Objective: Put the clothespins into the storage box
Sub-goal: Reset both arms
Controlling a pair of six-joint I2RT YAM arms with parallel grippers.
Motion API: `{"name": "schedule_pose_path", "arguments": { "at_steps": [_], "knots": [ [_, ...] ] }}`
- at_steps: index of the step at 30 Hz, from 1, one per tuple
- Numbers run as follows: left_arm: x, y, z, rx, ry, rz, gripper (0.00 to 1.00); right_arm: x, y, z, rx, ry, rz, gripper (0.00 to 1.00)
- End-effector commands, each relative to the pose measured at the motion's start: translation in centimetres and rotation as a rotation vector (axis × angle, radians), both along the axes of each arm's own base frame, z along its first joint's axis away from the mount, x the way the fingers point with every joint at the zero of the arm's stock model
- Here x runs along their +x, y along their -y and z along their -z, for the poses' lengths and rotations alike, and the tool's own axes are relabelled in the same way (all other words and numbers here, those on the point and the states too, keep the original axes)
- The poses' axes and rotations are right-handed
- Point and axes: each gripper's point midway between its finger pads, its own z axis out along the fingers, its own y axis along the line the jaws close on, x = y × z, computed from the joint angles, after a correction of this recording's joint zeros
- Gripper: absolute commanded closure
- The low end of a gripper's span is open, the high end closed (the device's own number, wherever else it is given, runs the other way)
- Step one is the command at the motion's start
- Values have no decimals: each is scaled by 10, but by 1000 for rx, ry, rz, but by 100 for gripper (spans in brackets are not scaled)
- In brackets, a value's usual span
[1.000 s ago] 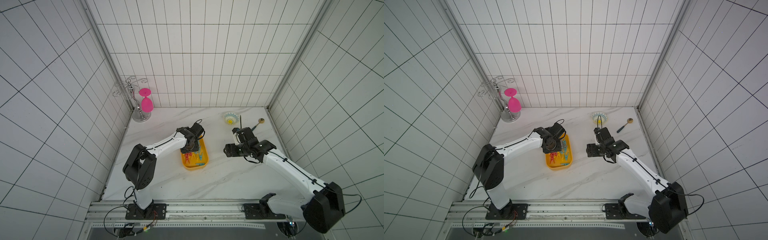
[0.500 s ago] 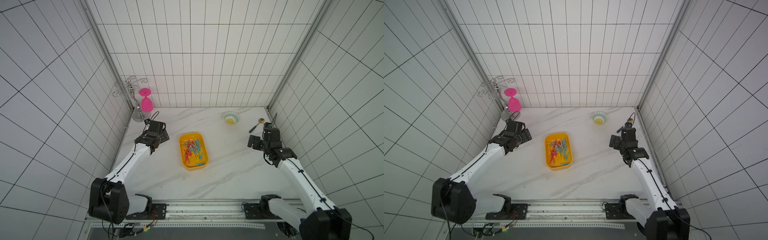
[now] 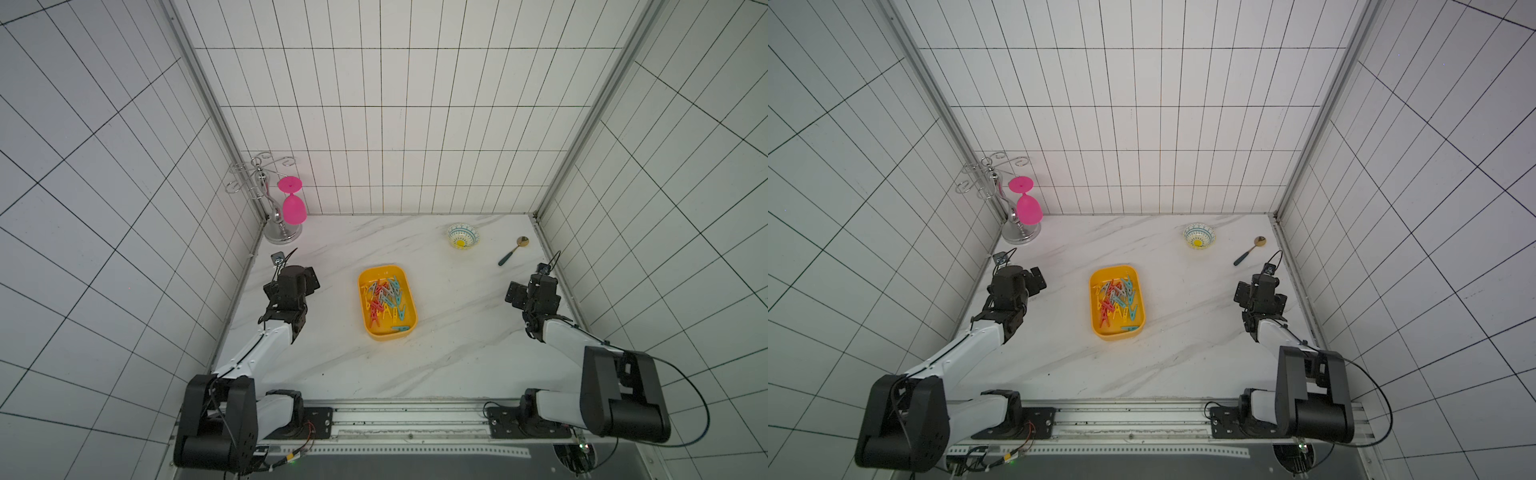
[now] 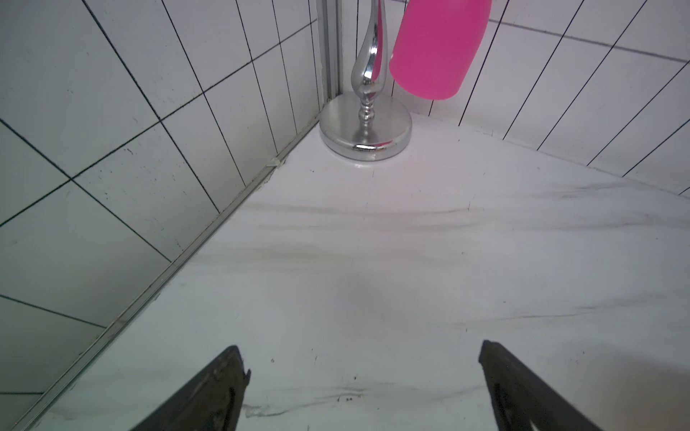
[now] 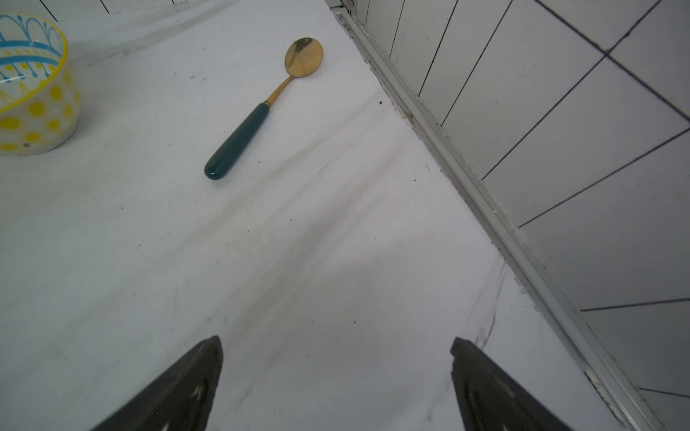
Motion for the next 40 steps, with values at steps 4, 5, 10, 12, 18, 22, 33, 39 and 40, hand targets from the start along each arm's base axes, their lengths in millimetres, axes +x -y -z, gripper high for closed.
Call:
{"name": "schedule_pose_path", "arguments": {
  "at_steps": [4, 5, 10, 12, 18, 22, 33, 39, 40],
  "knots": [
    [22, -1, 15, 17, 96, 49, 1, 24, 12, -26, 64, 265, -2, 1],
    [28, -2, 15, 27, 108, 46, 1, 27, 12, -27, 66, 299, -18, 1],
    [49, 10, 18, 61, 121, 158, 1, 36, -22, -10, 69, 236, -215, 1],
    [49, 12, 29, 51, 149, 184, 1, 39, -25, -6, 70, 238, -230, 1],
    [51, 22, 38, 53, 129, 248, 1, 42, -27, -9, 32, 257, -218, 1],
    [49, 23, 34, 69, 169, 258, 1, 42, -36, -8, -19, 219, -235, 1],
    [50, 21, 35, 59, 145, 244, 1, 40, -31, -7, -41, 211, -187, 1],
    [50, 21, 35, 59, 145, 244, 1, 40, -31, -8, -43, 210, -188, 1],
    [49, 21, 36, 59, 144, 243, 2, 40, -31, -8, -42, 211, -187, 1]
  ]
}}
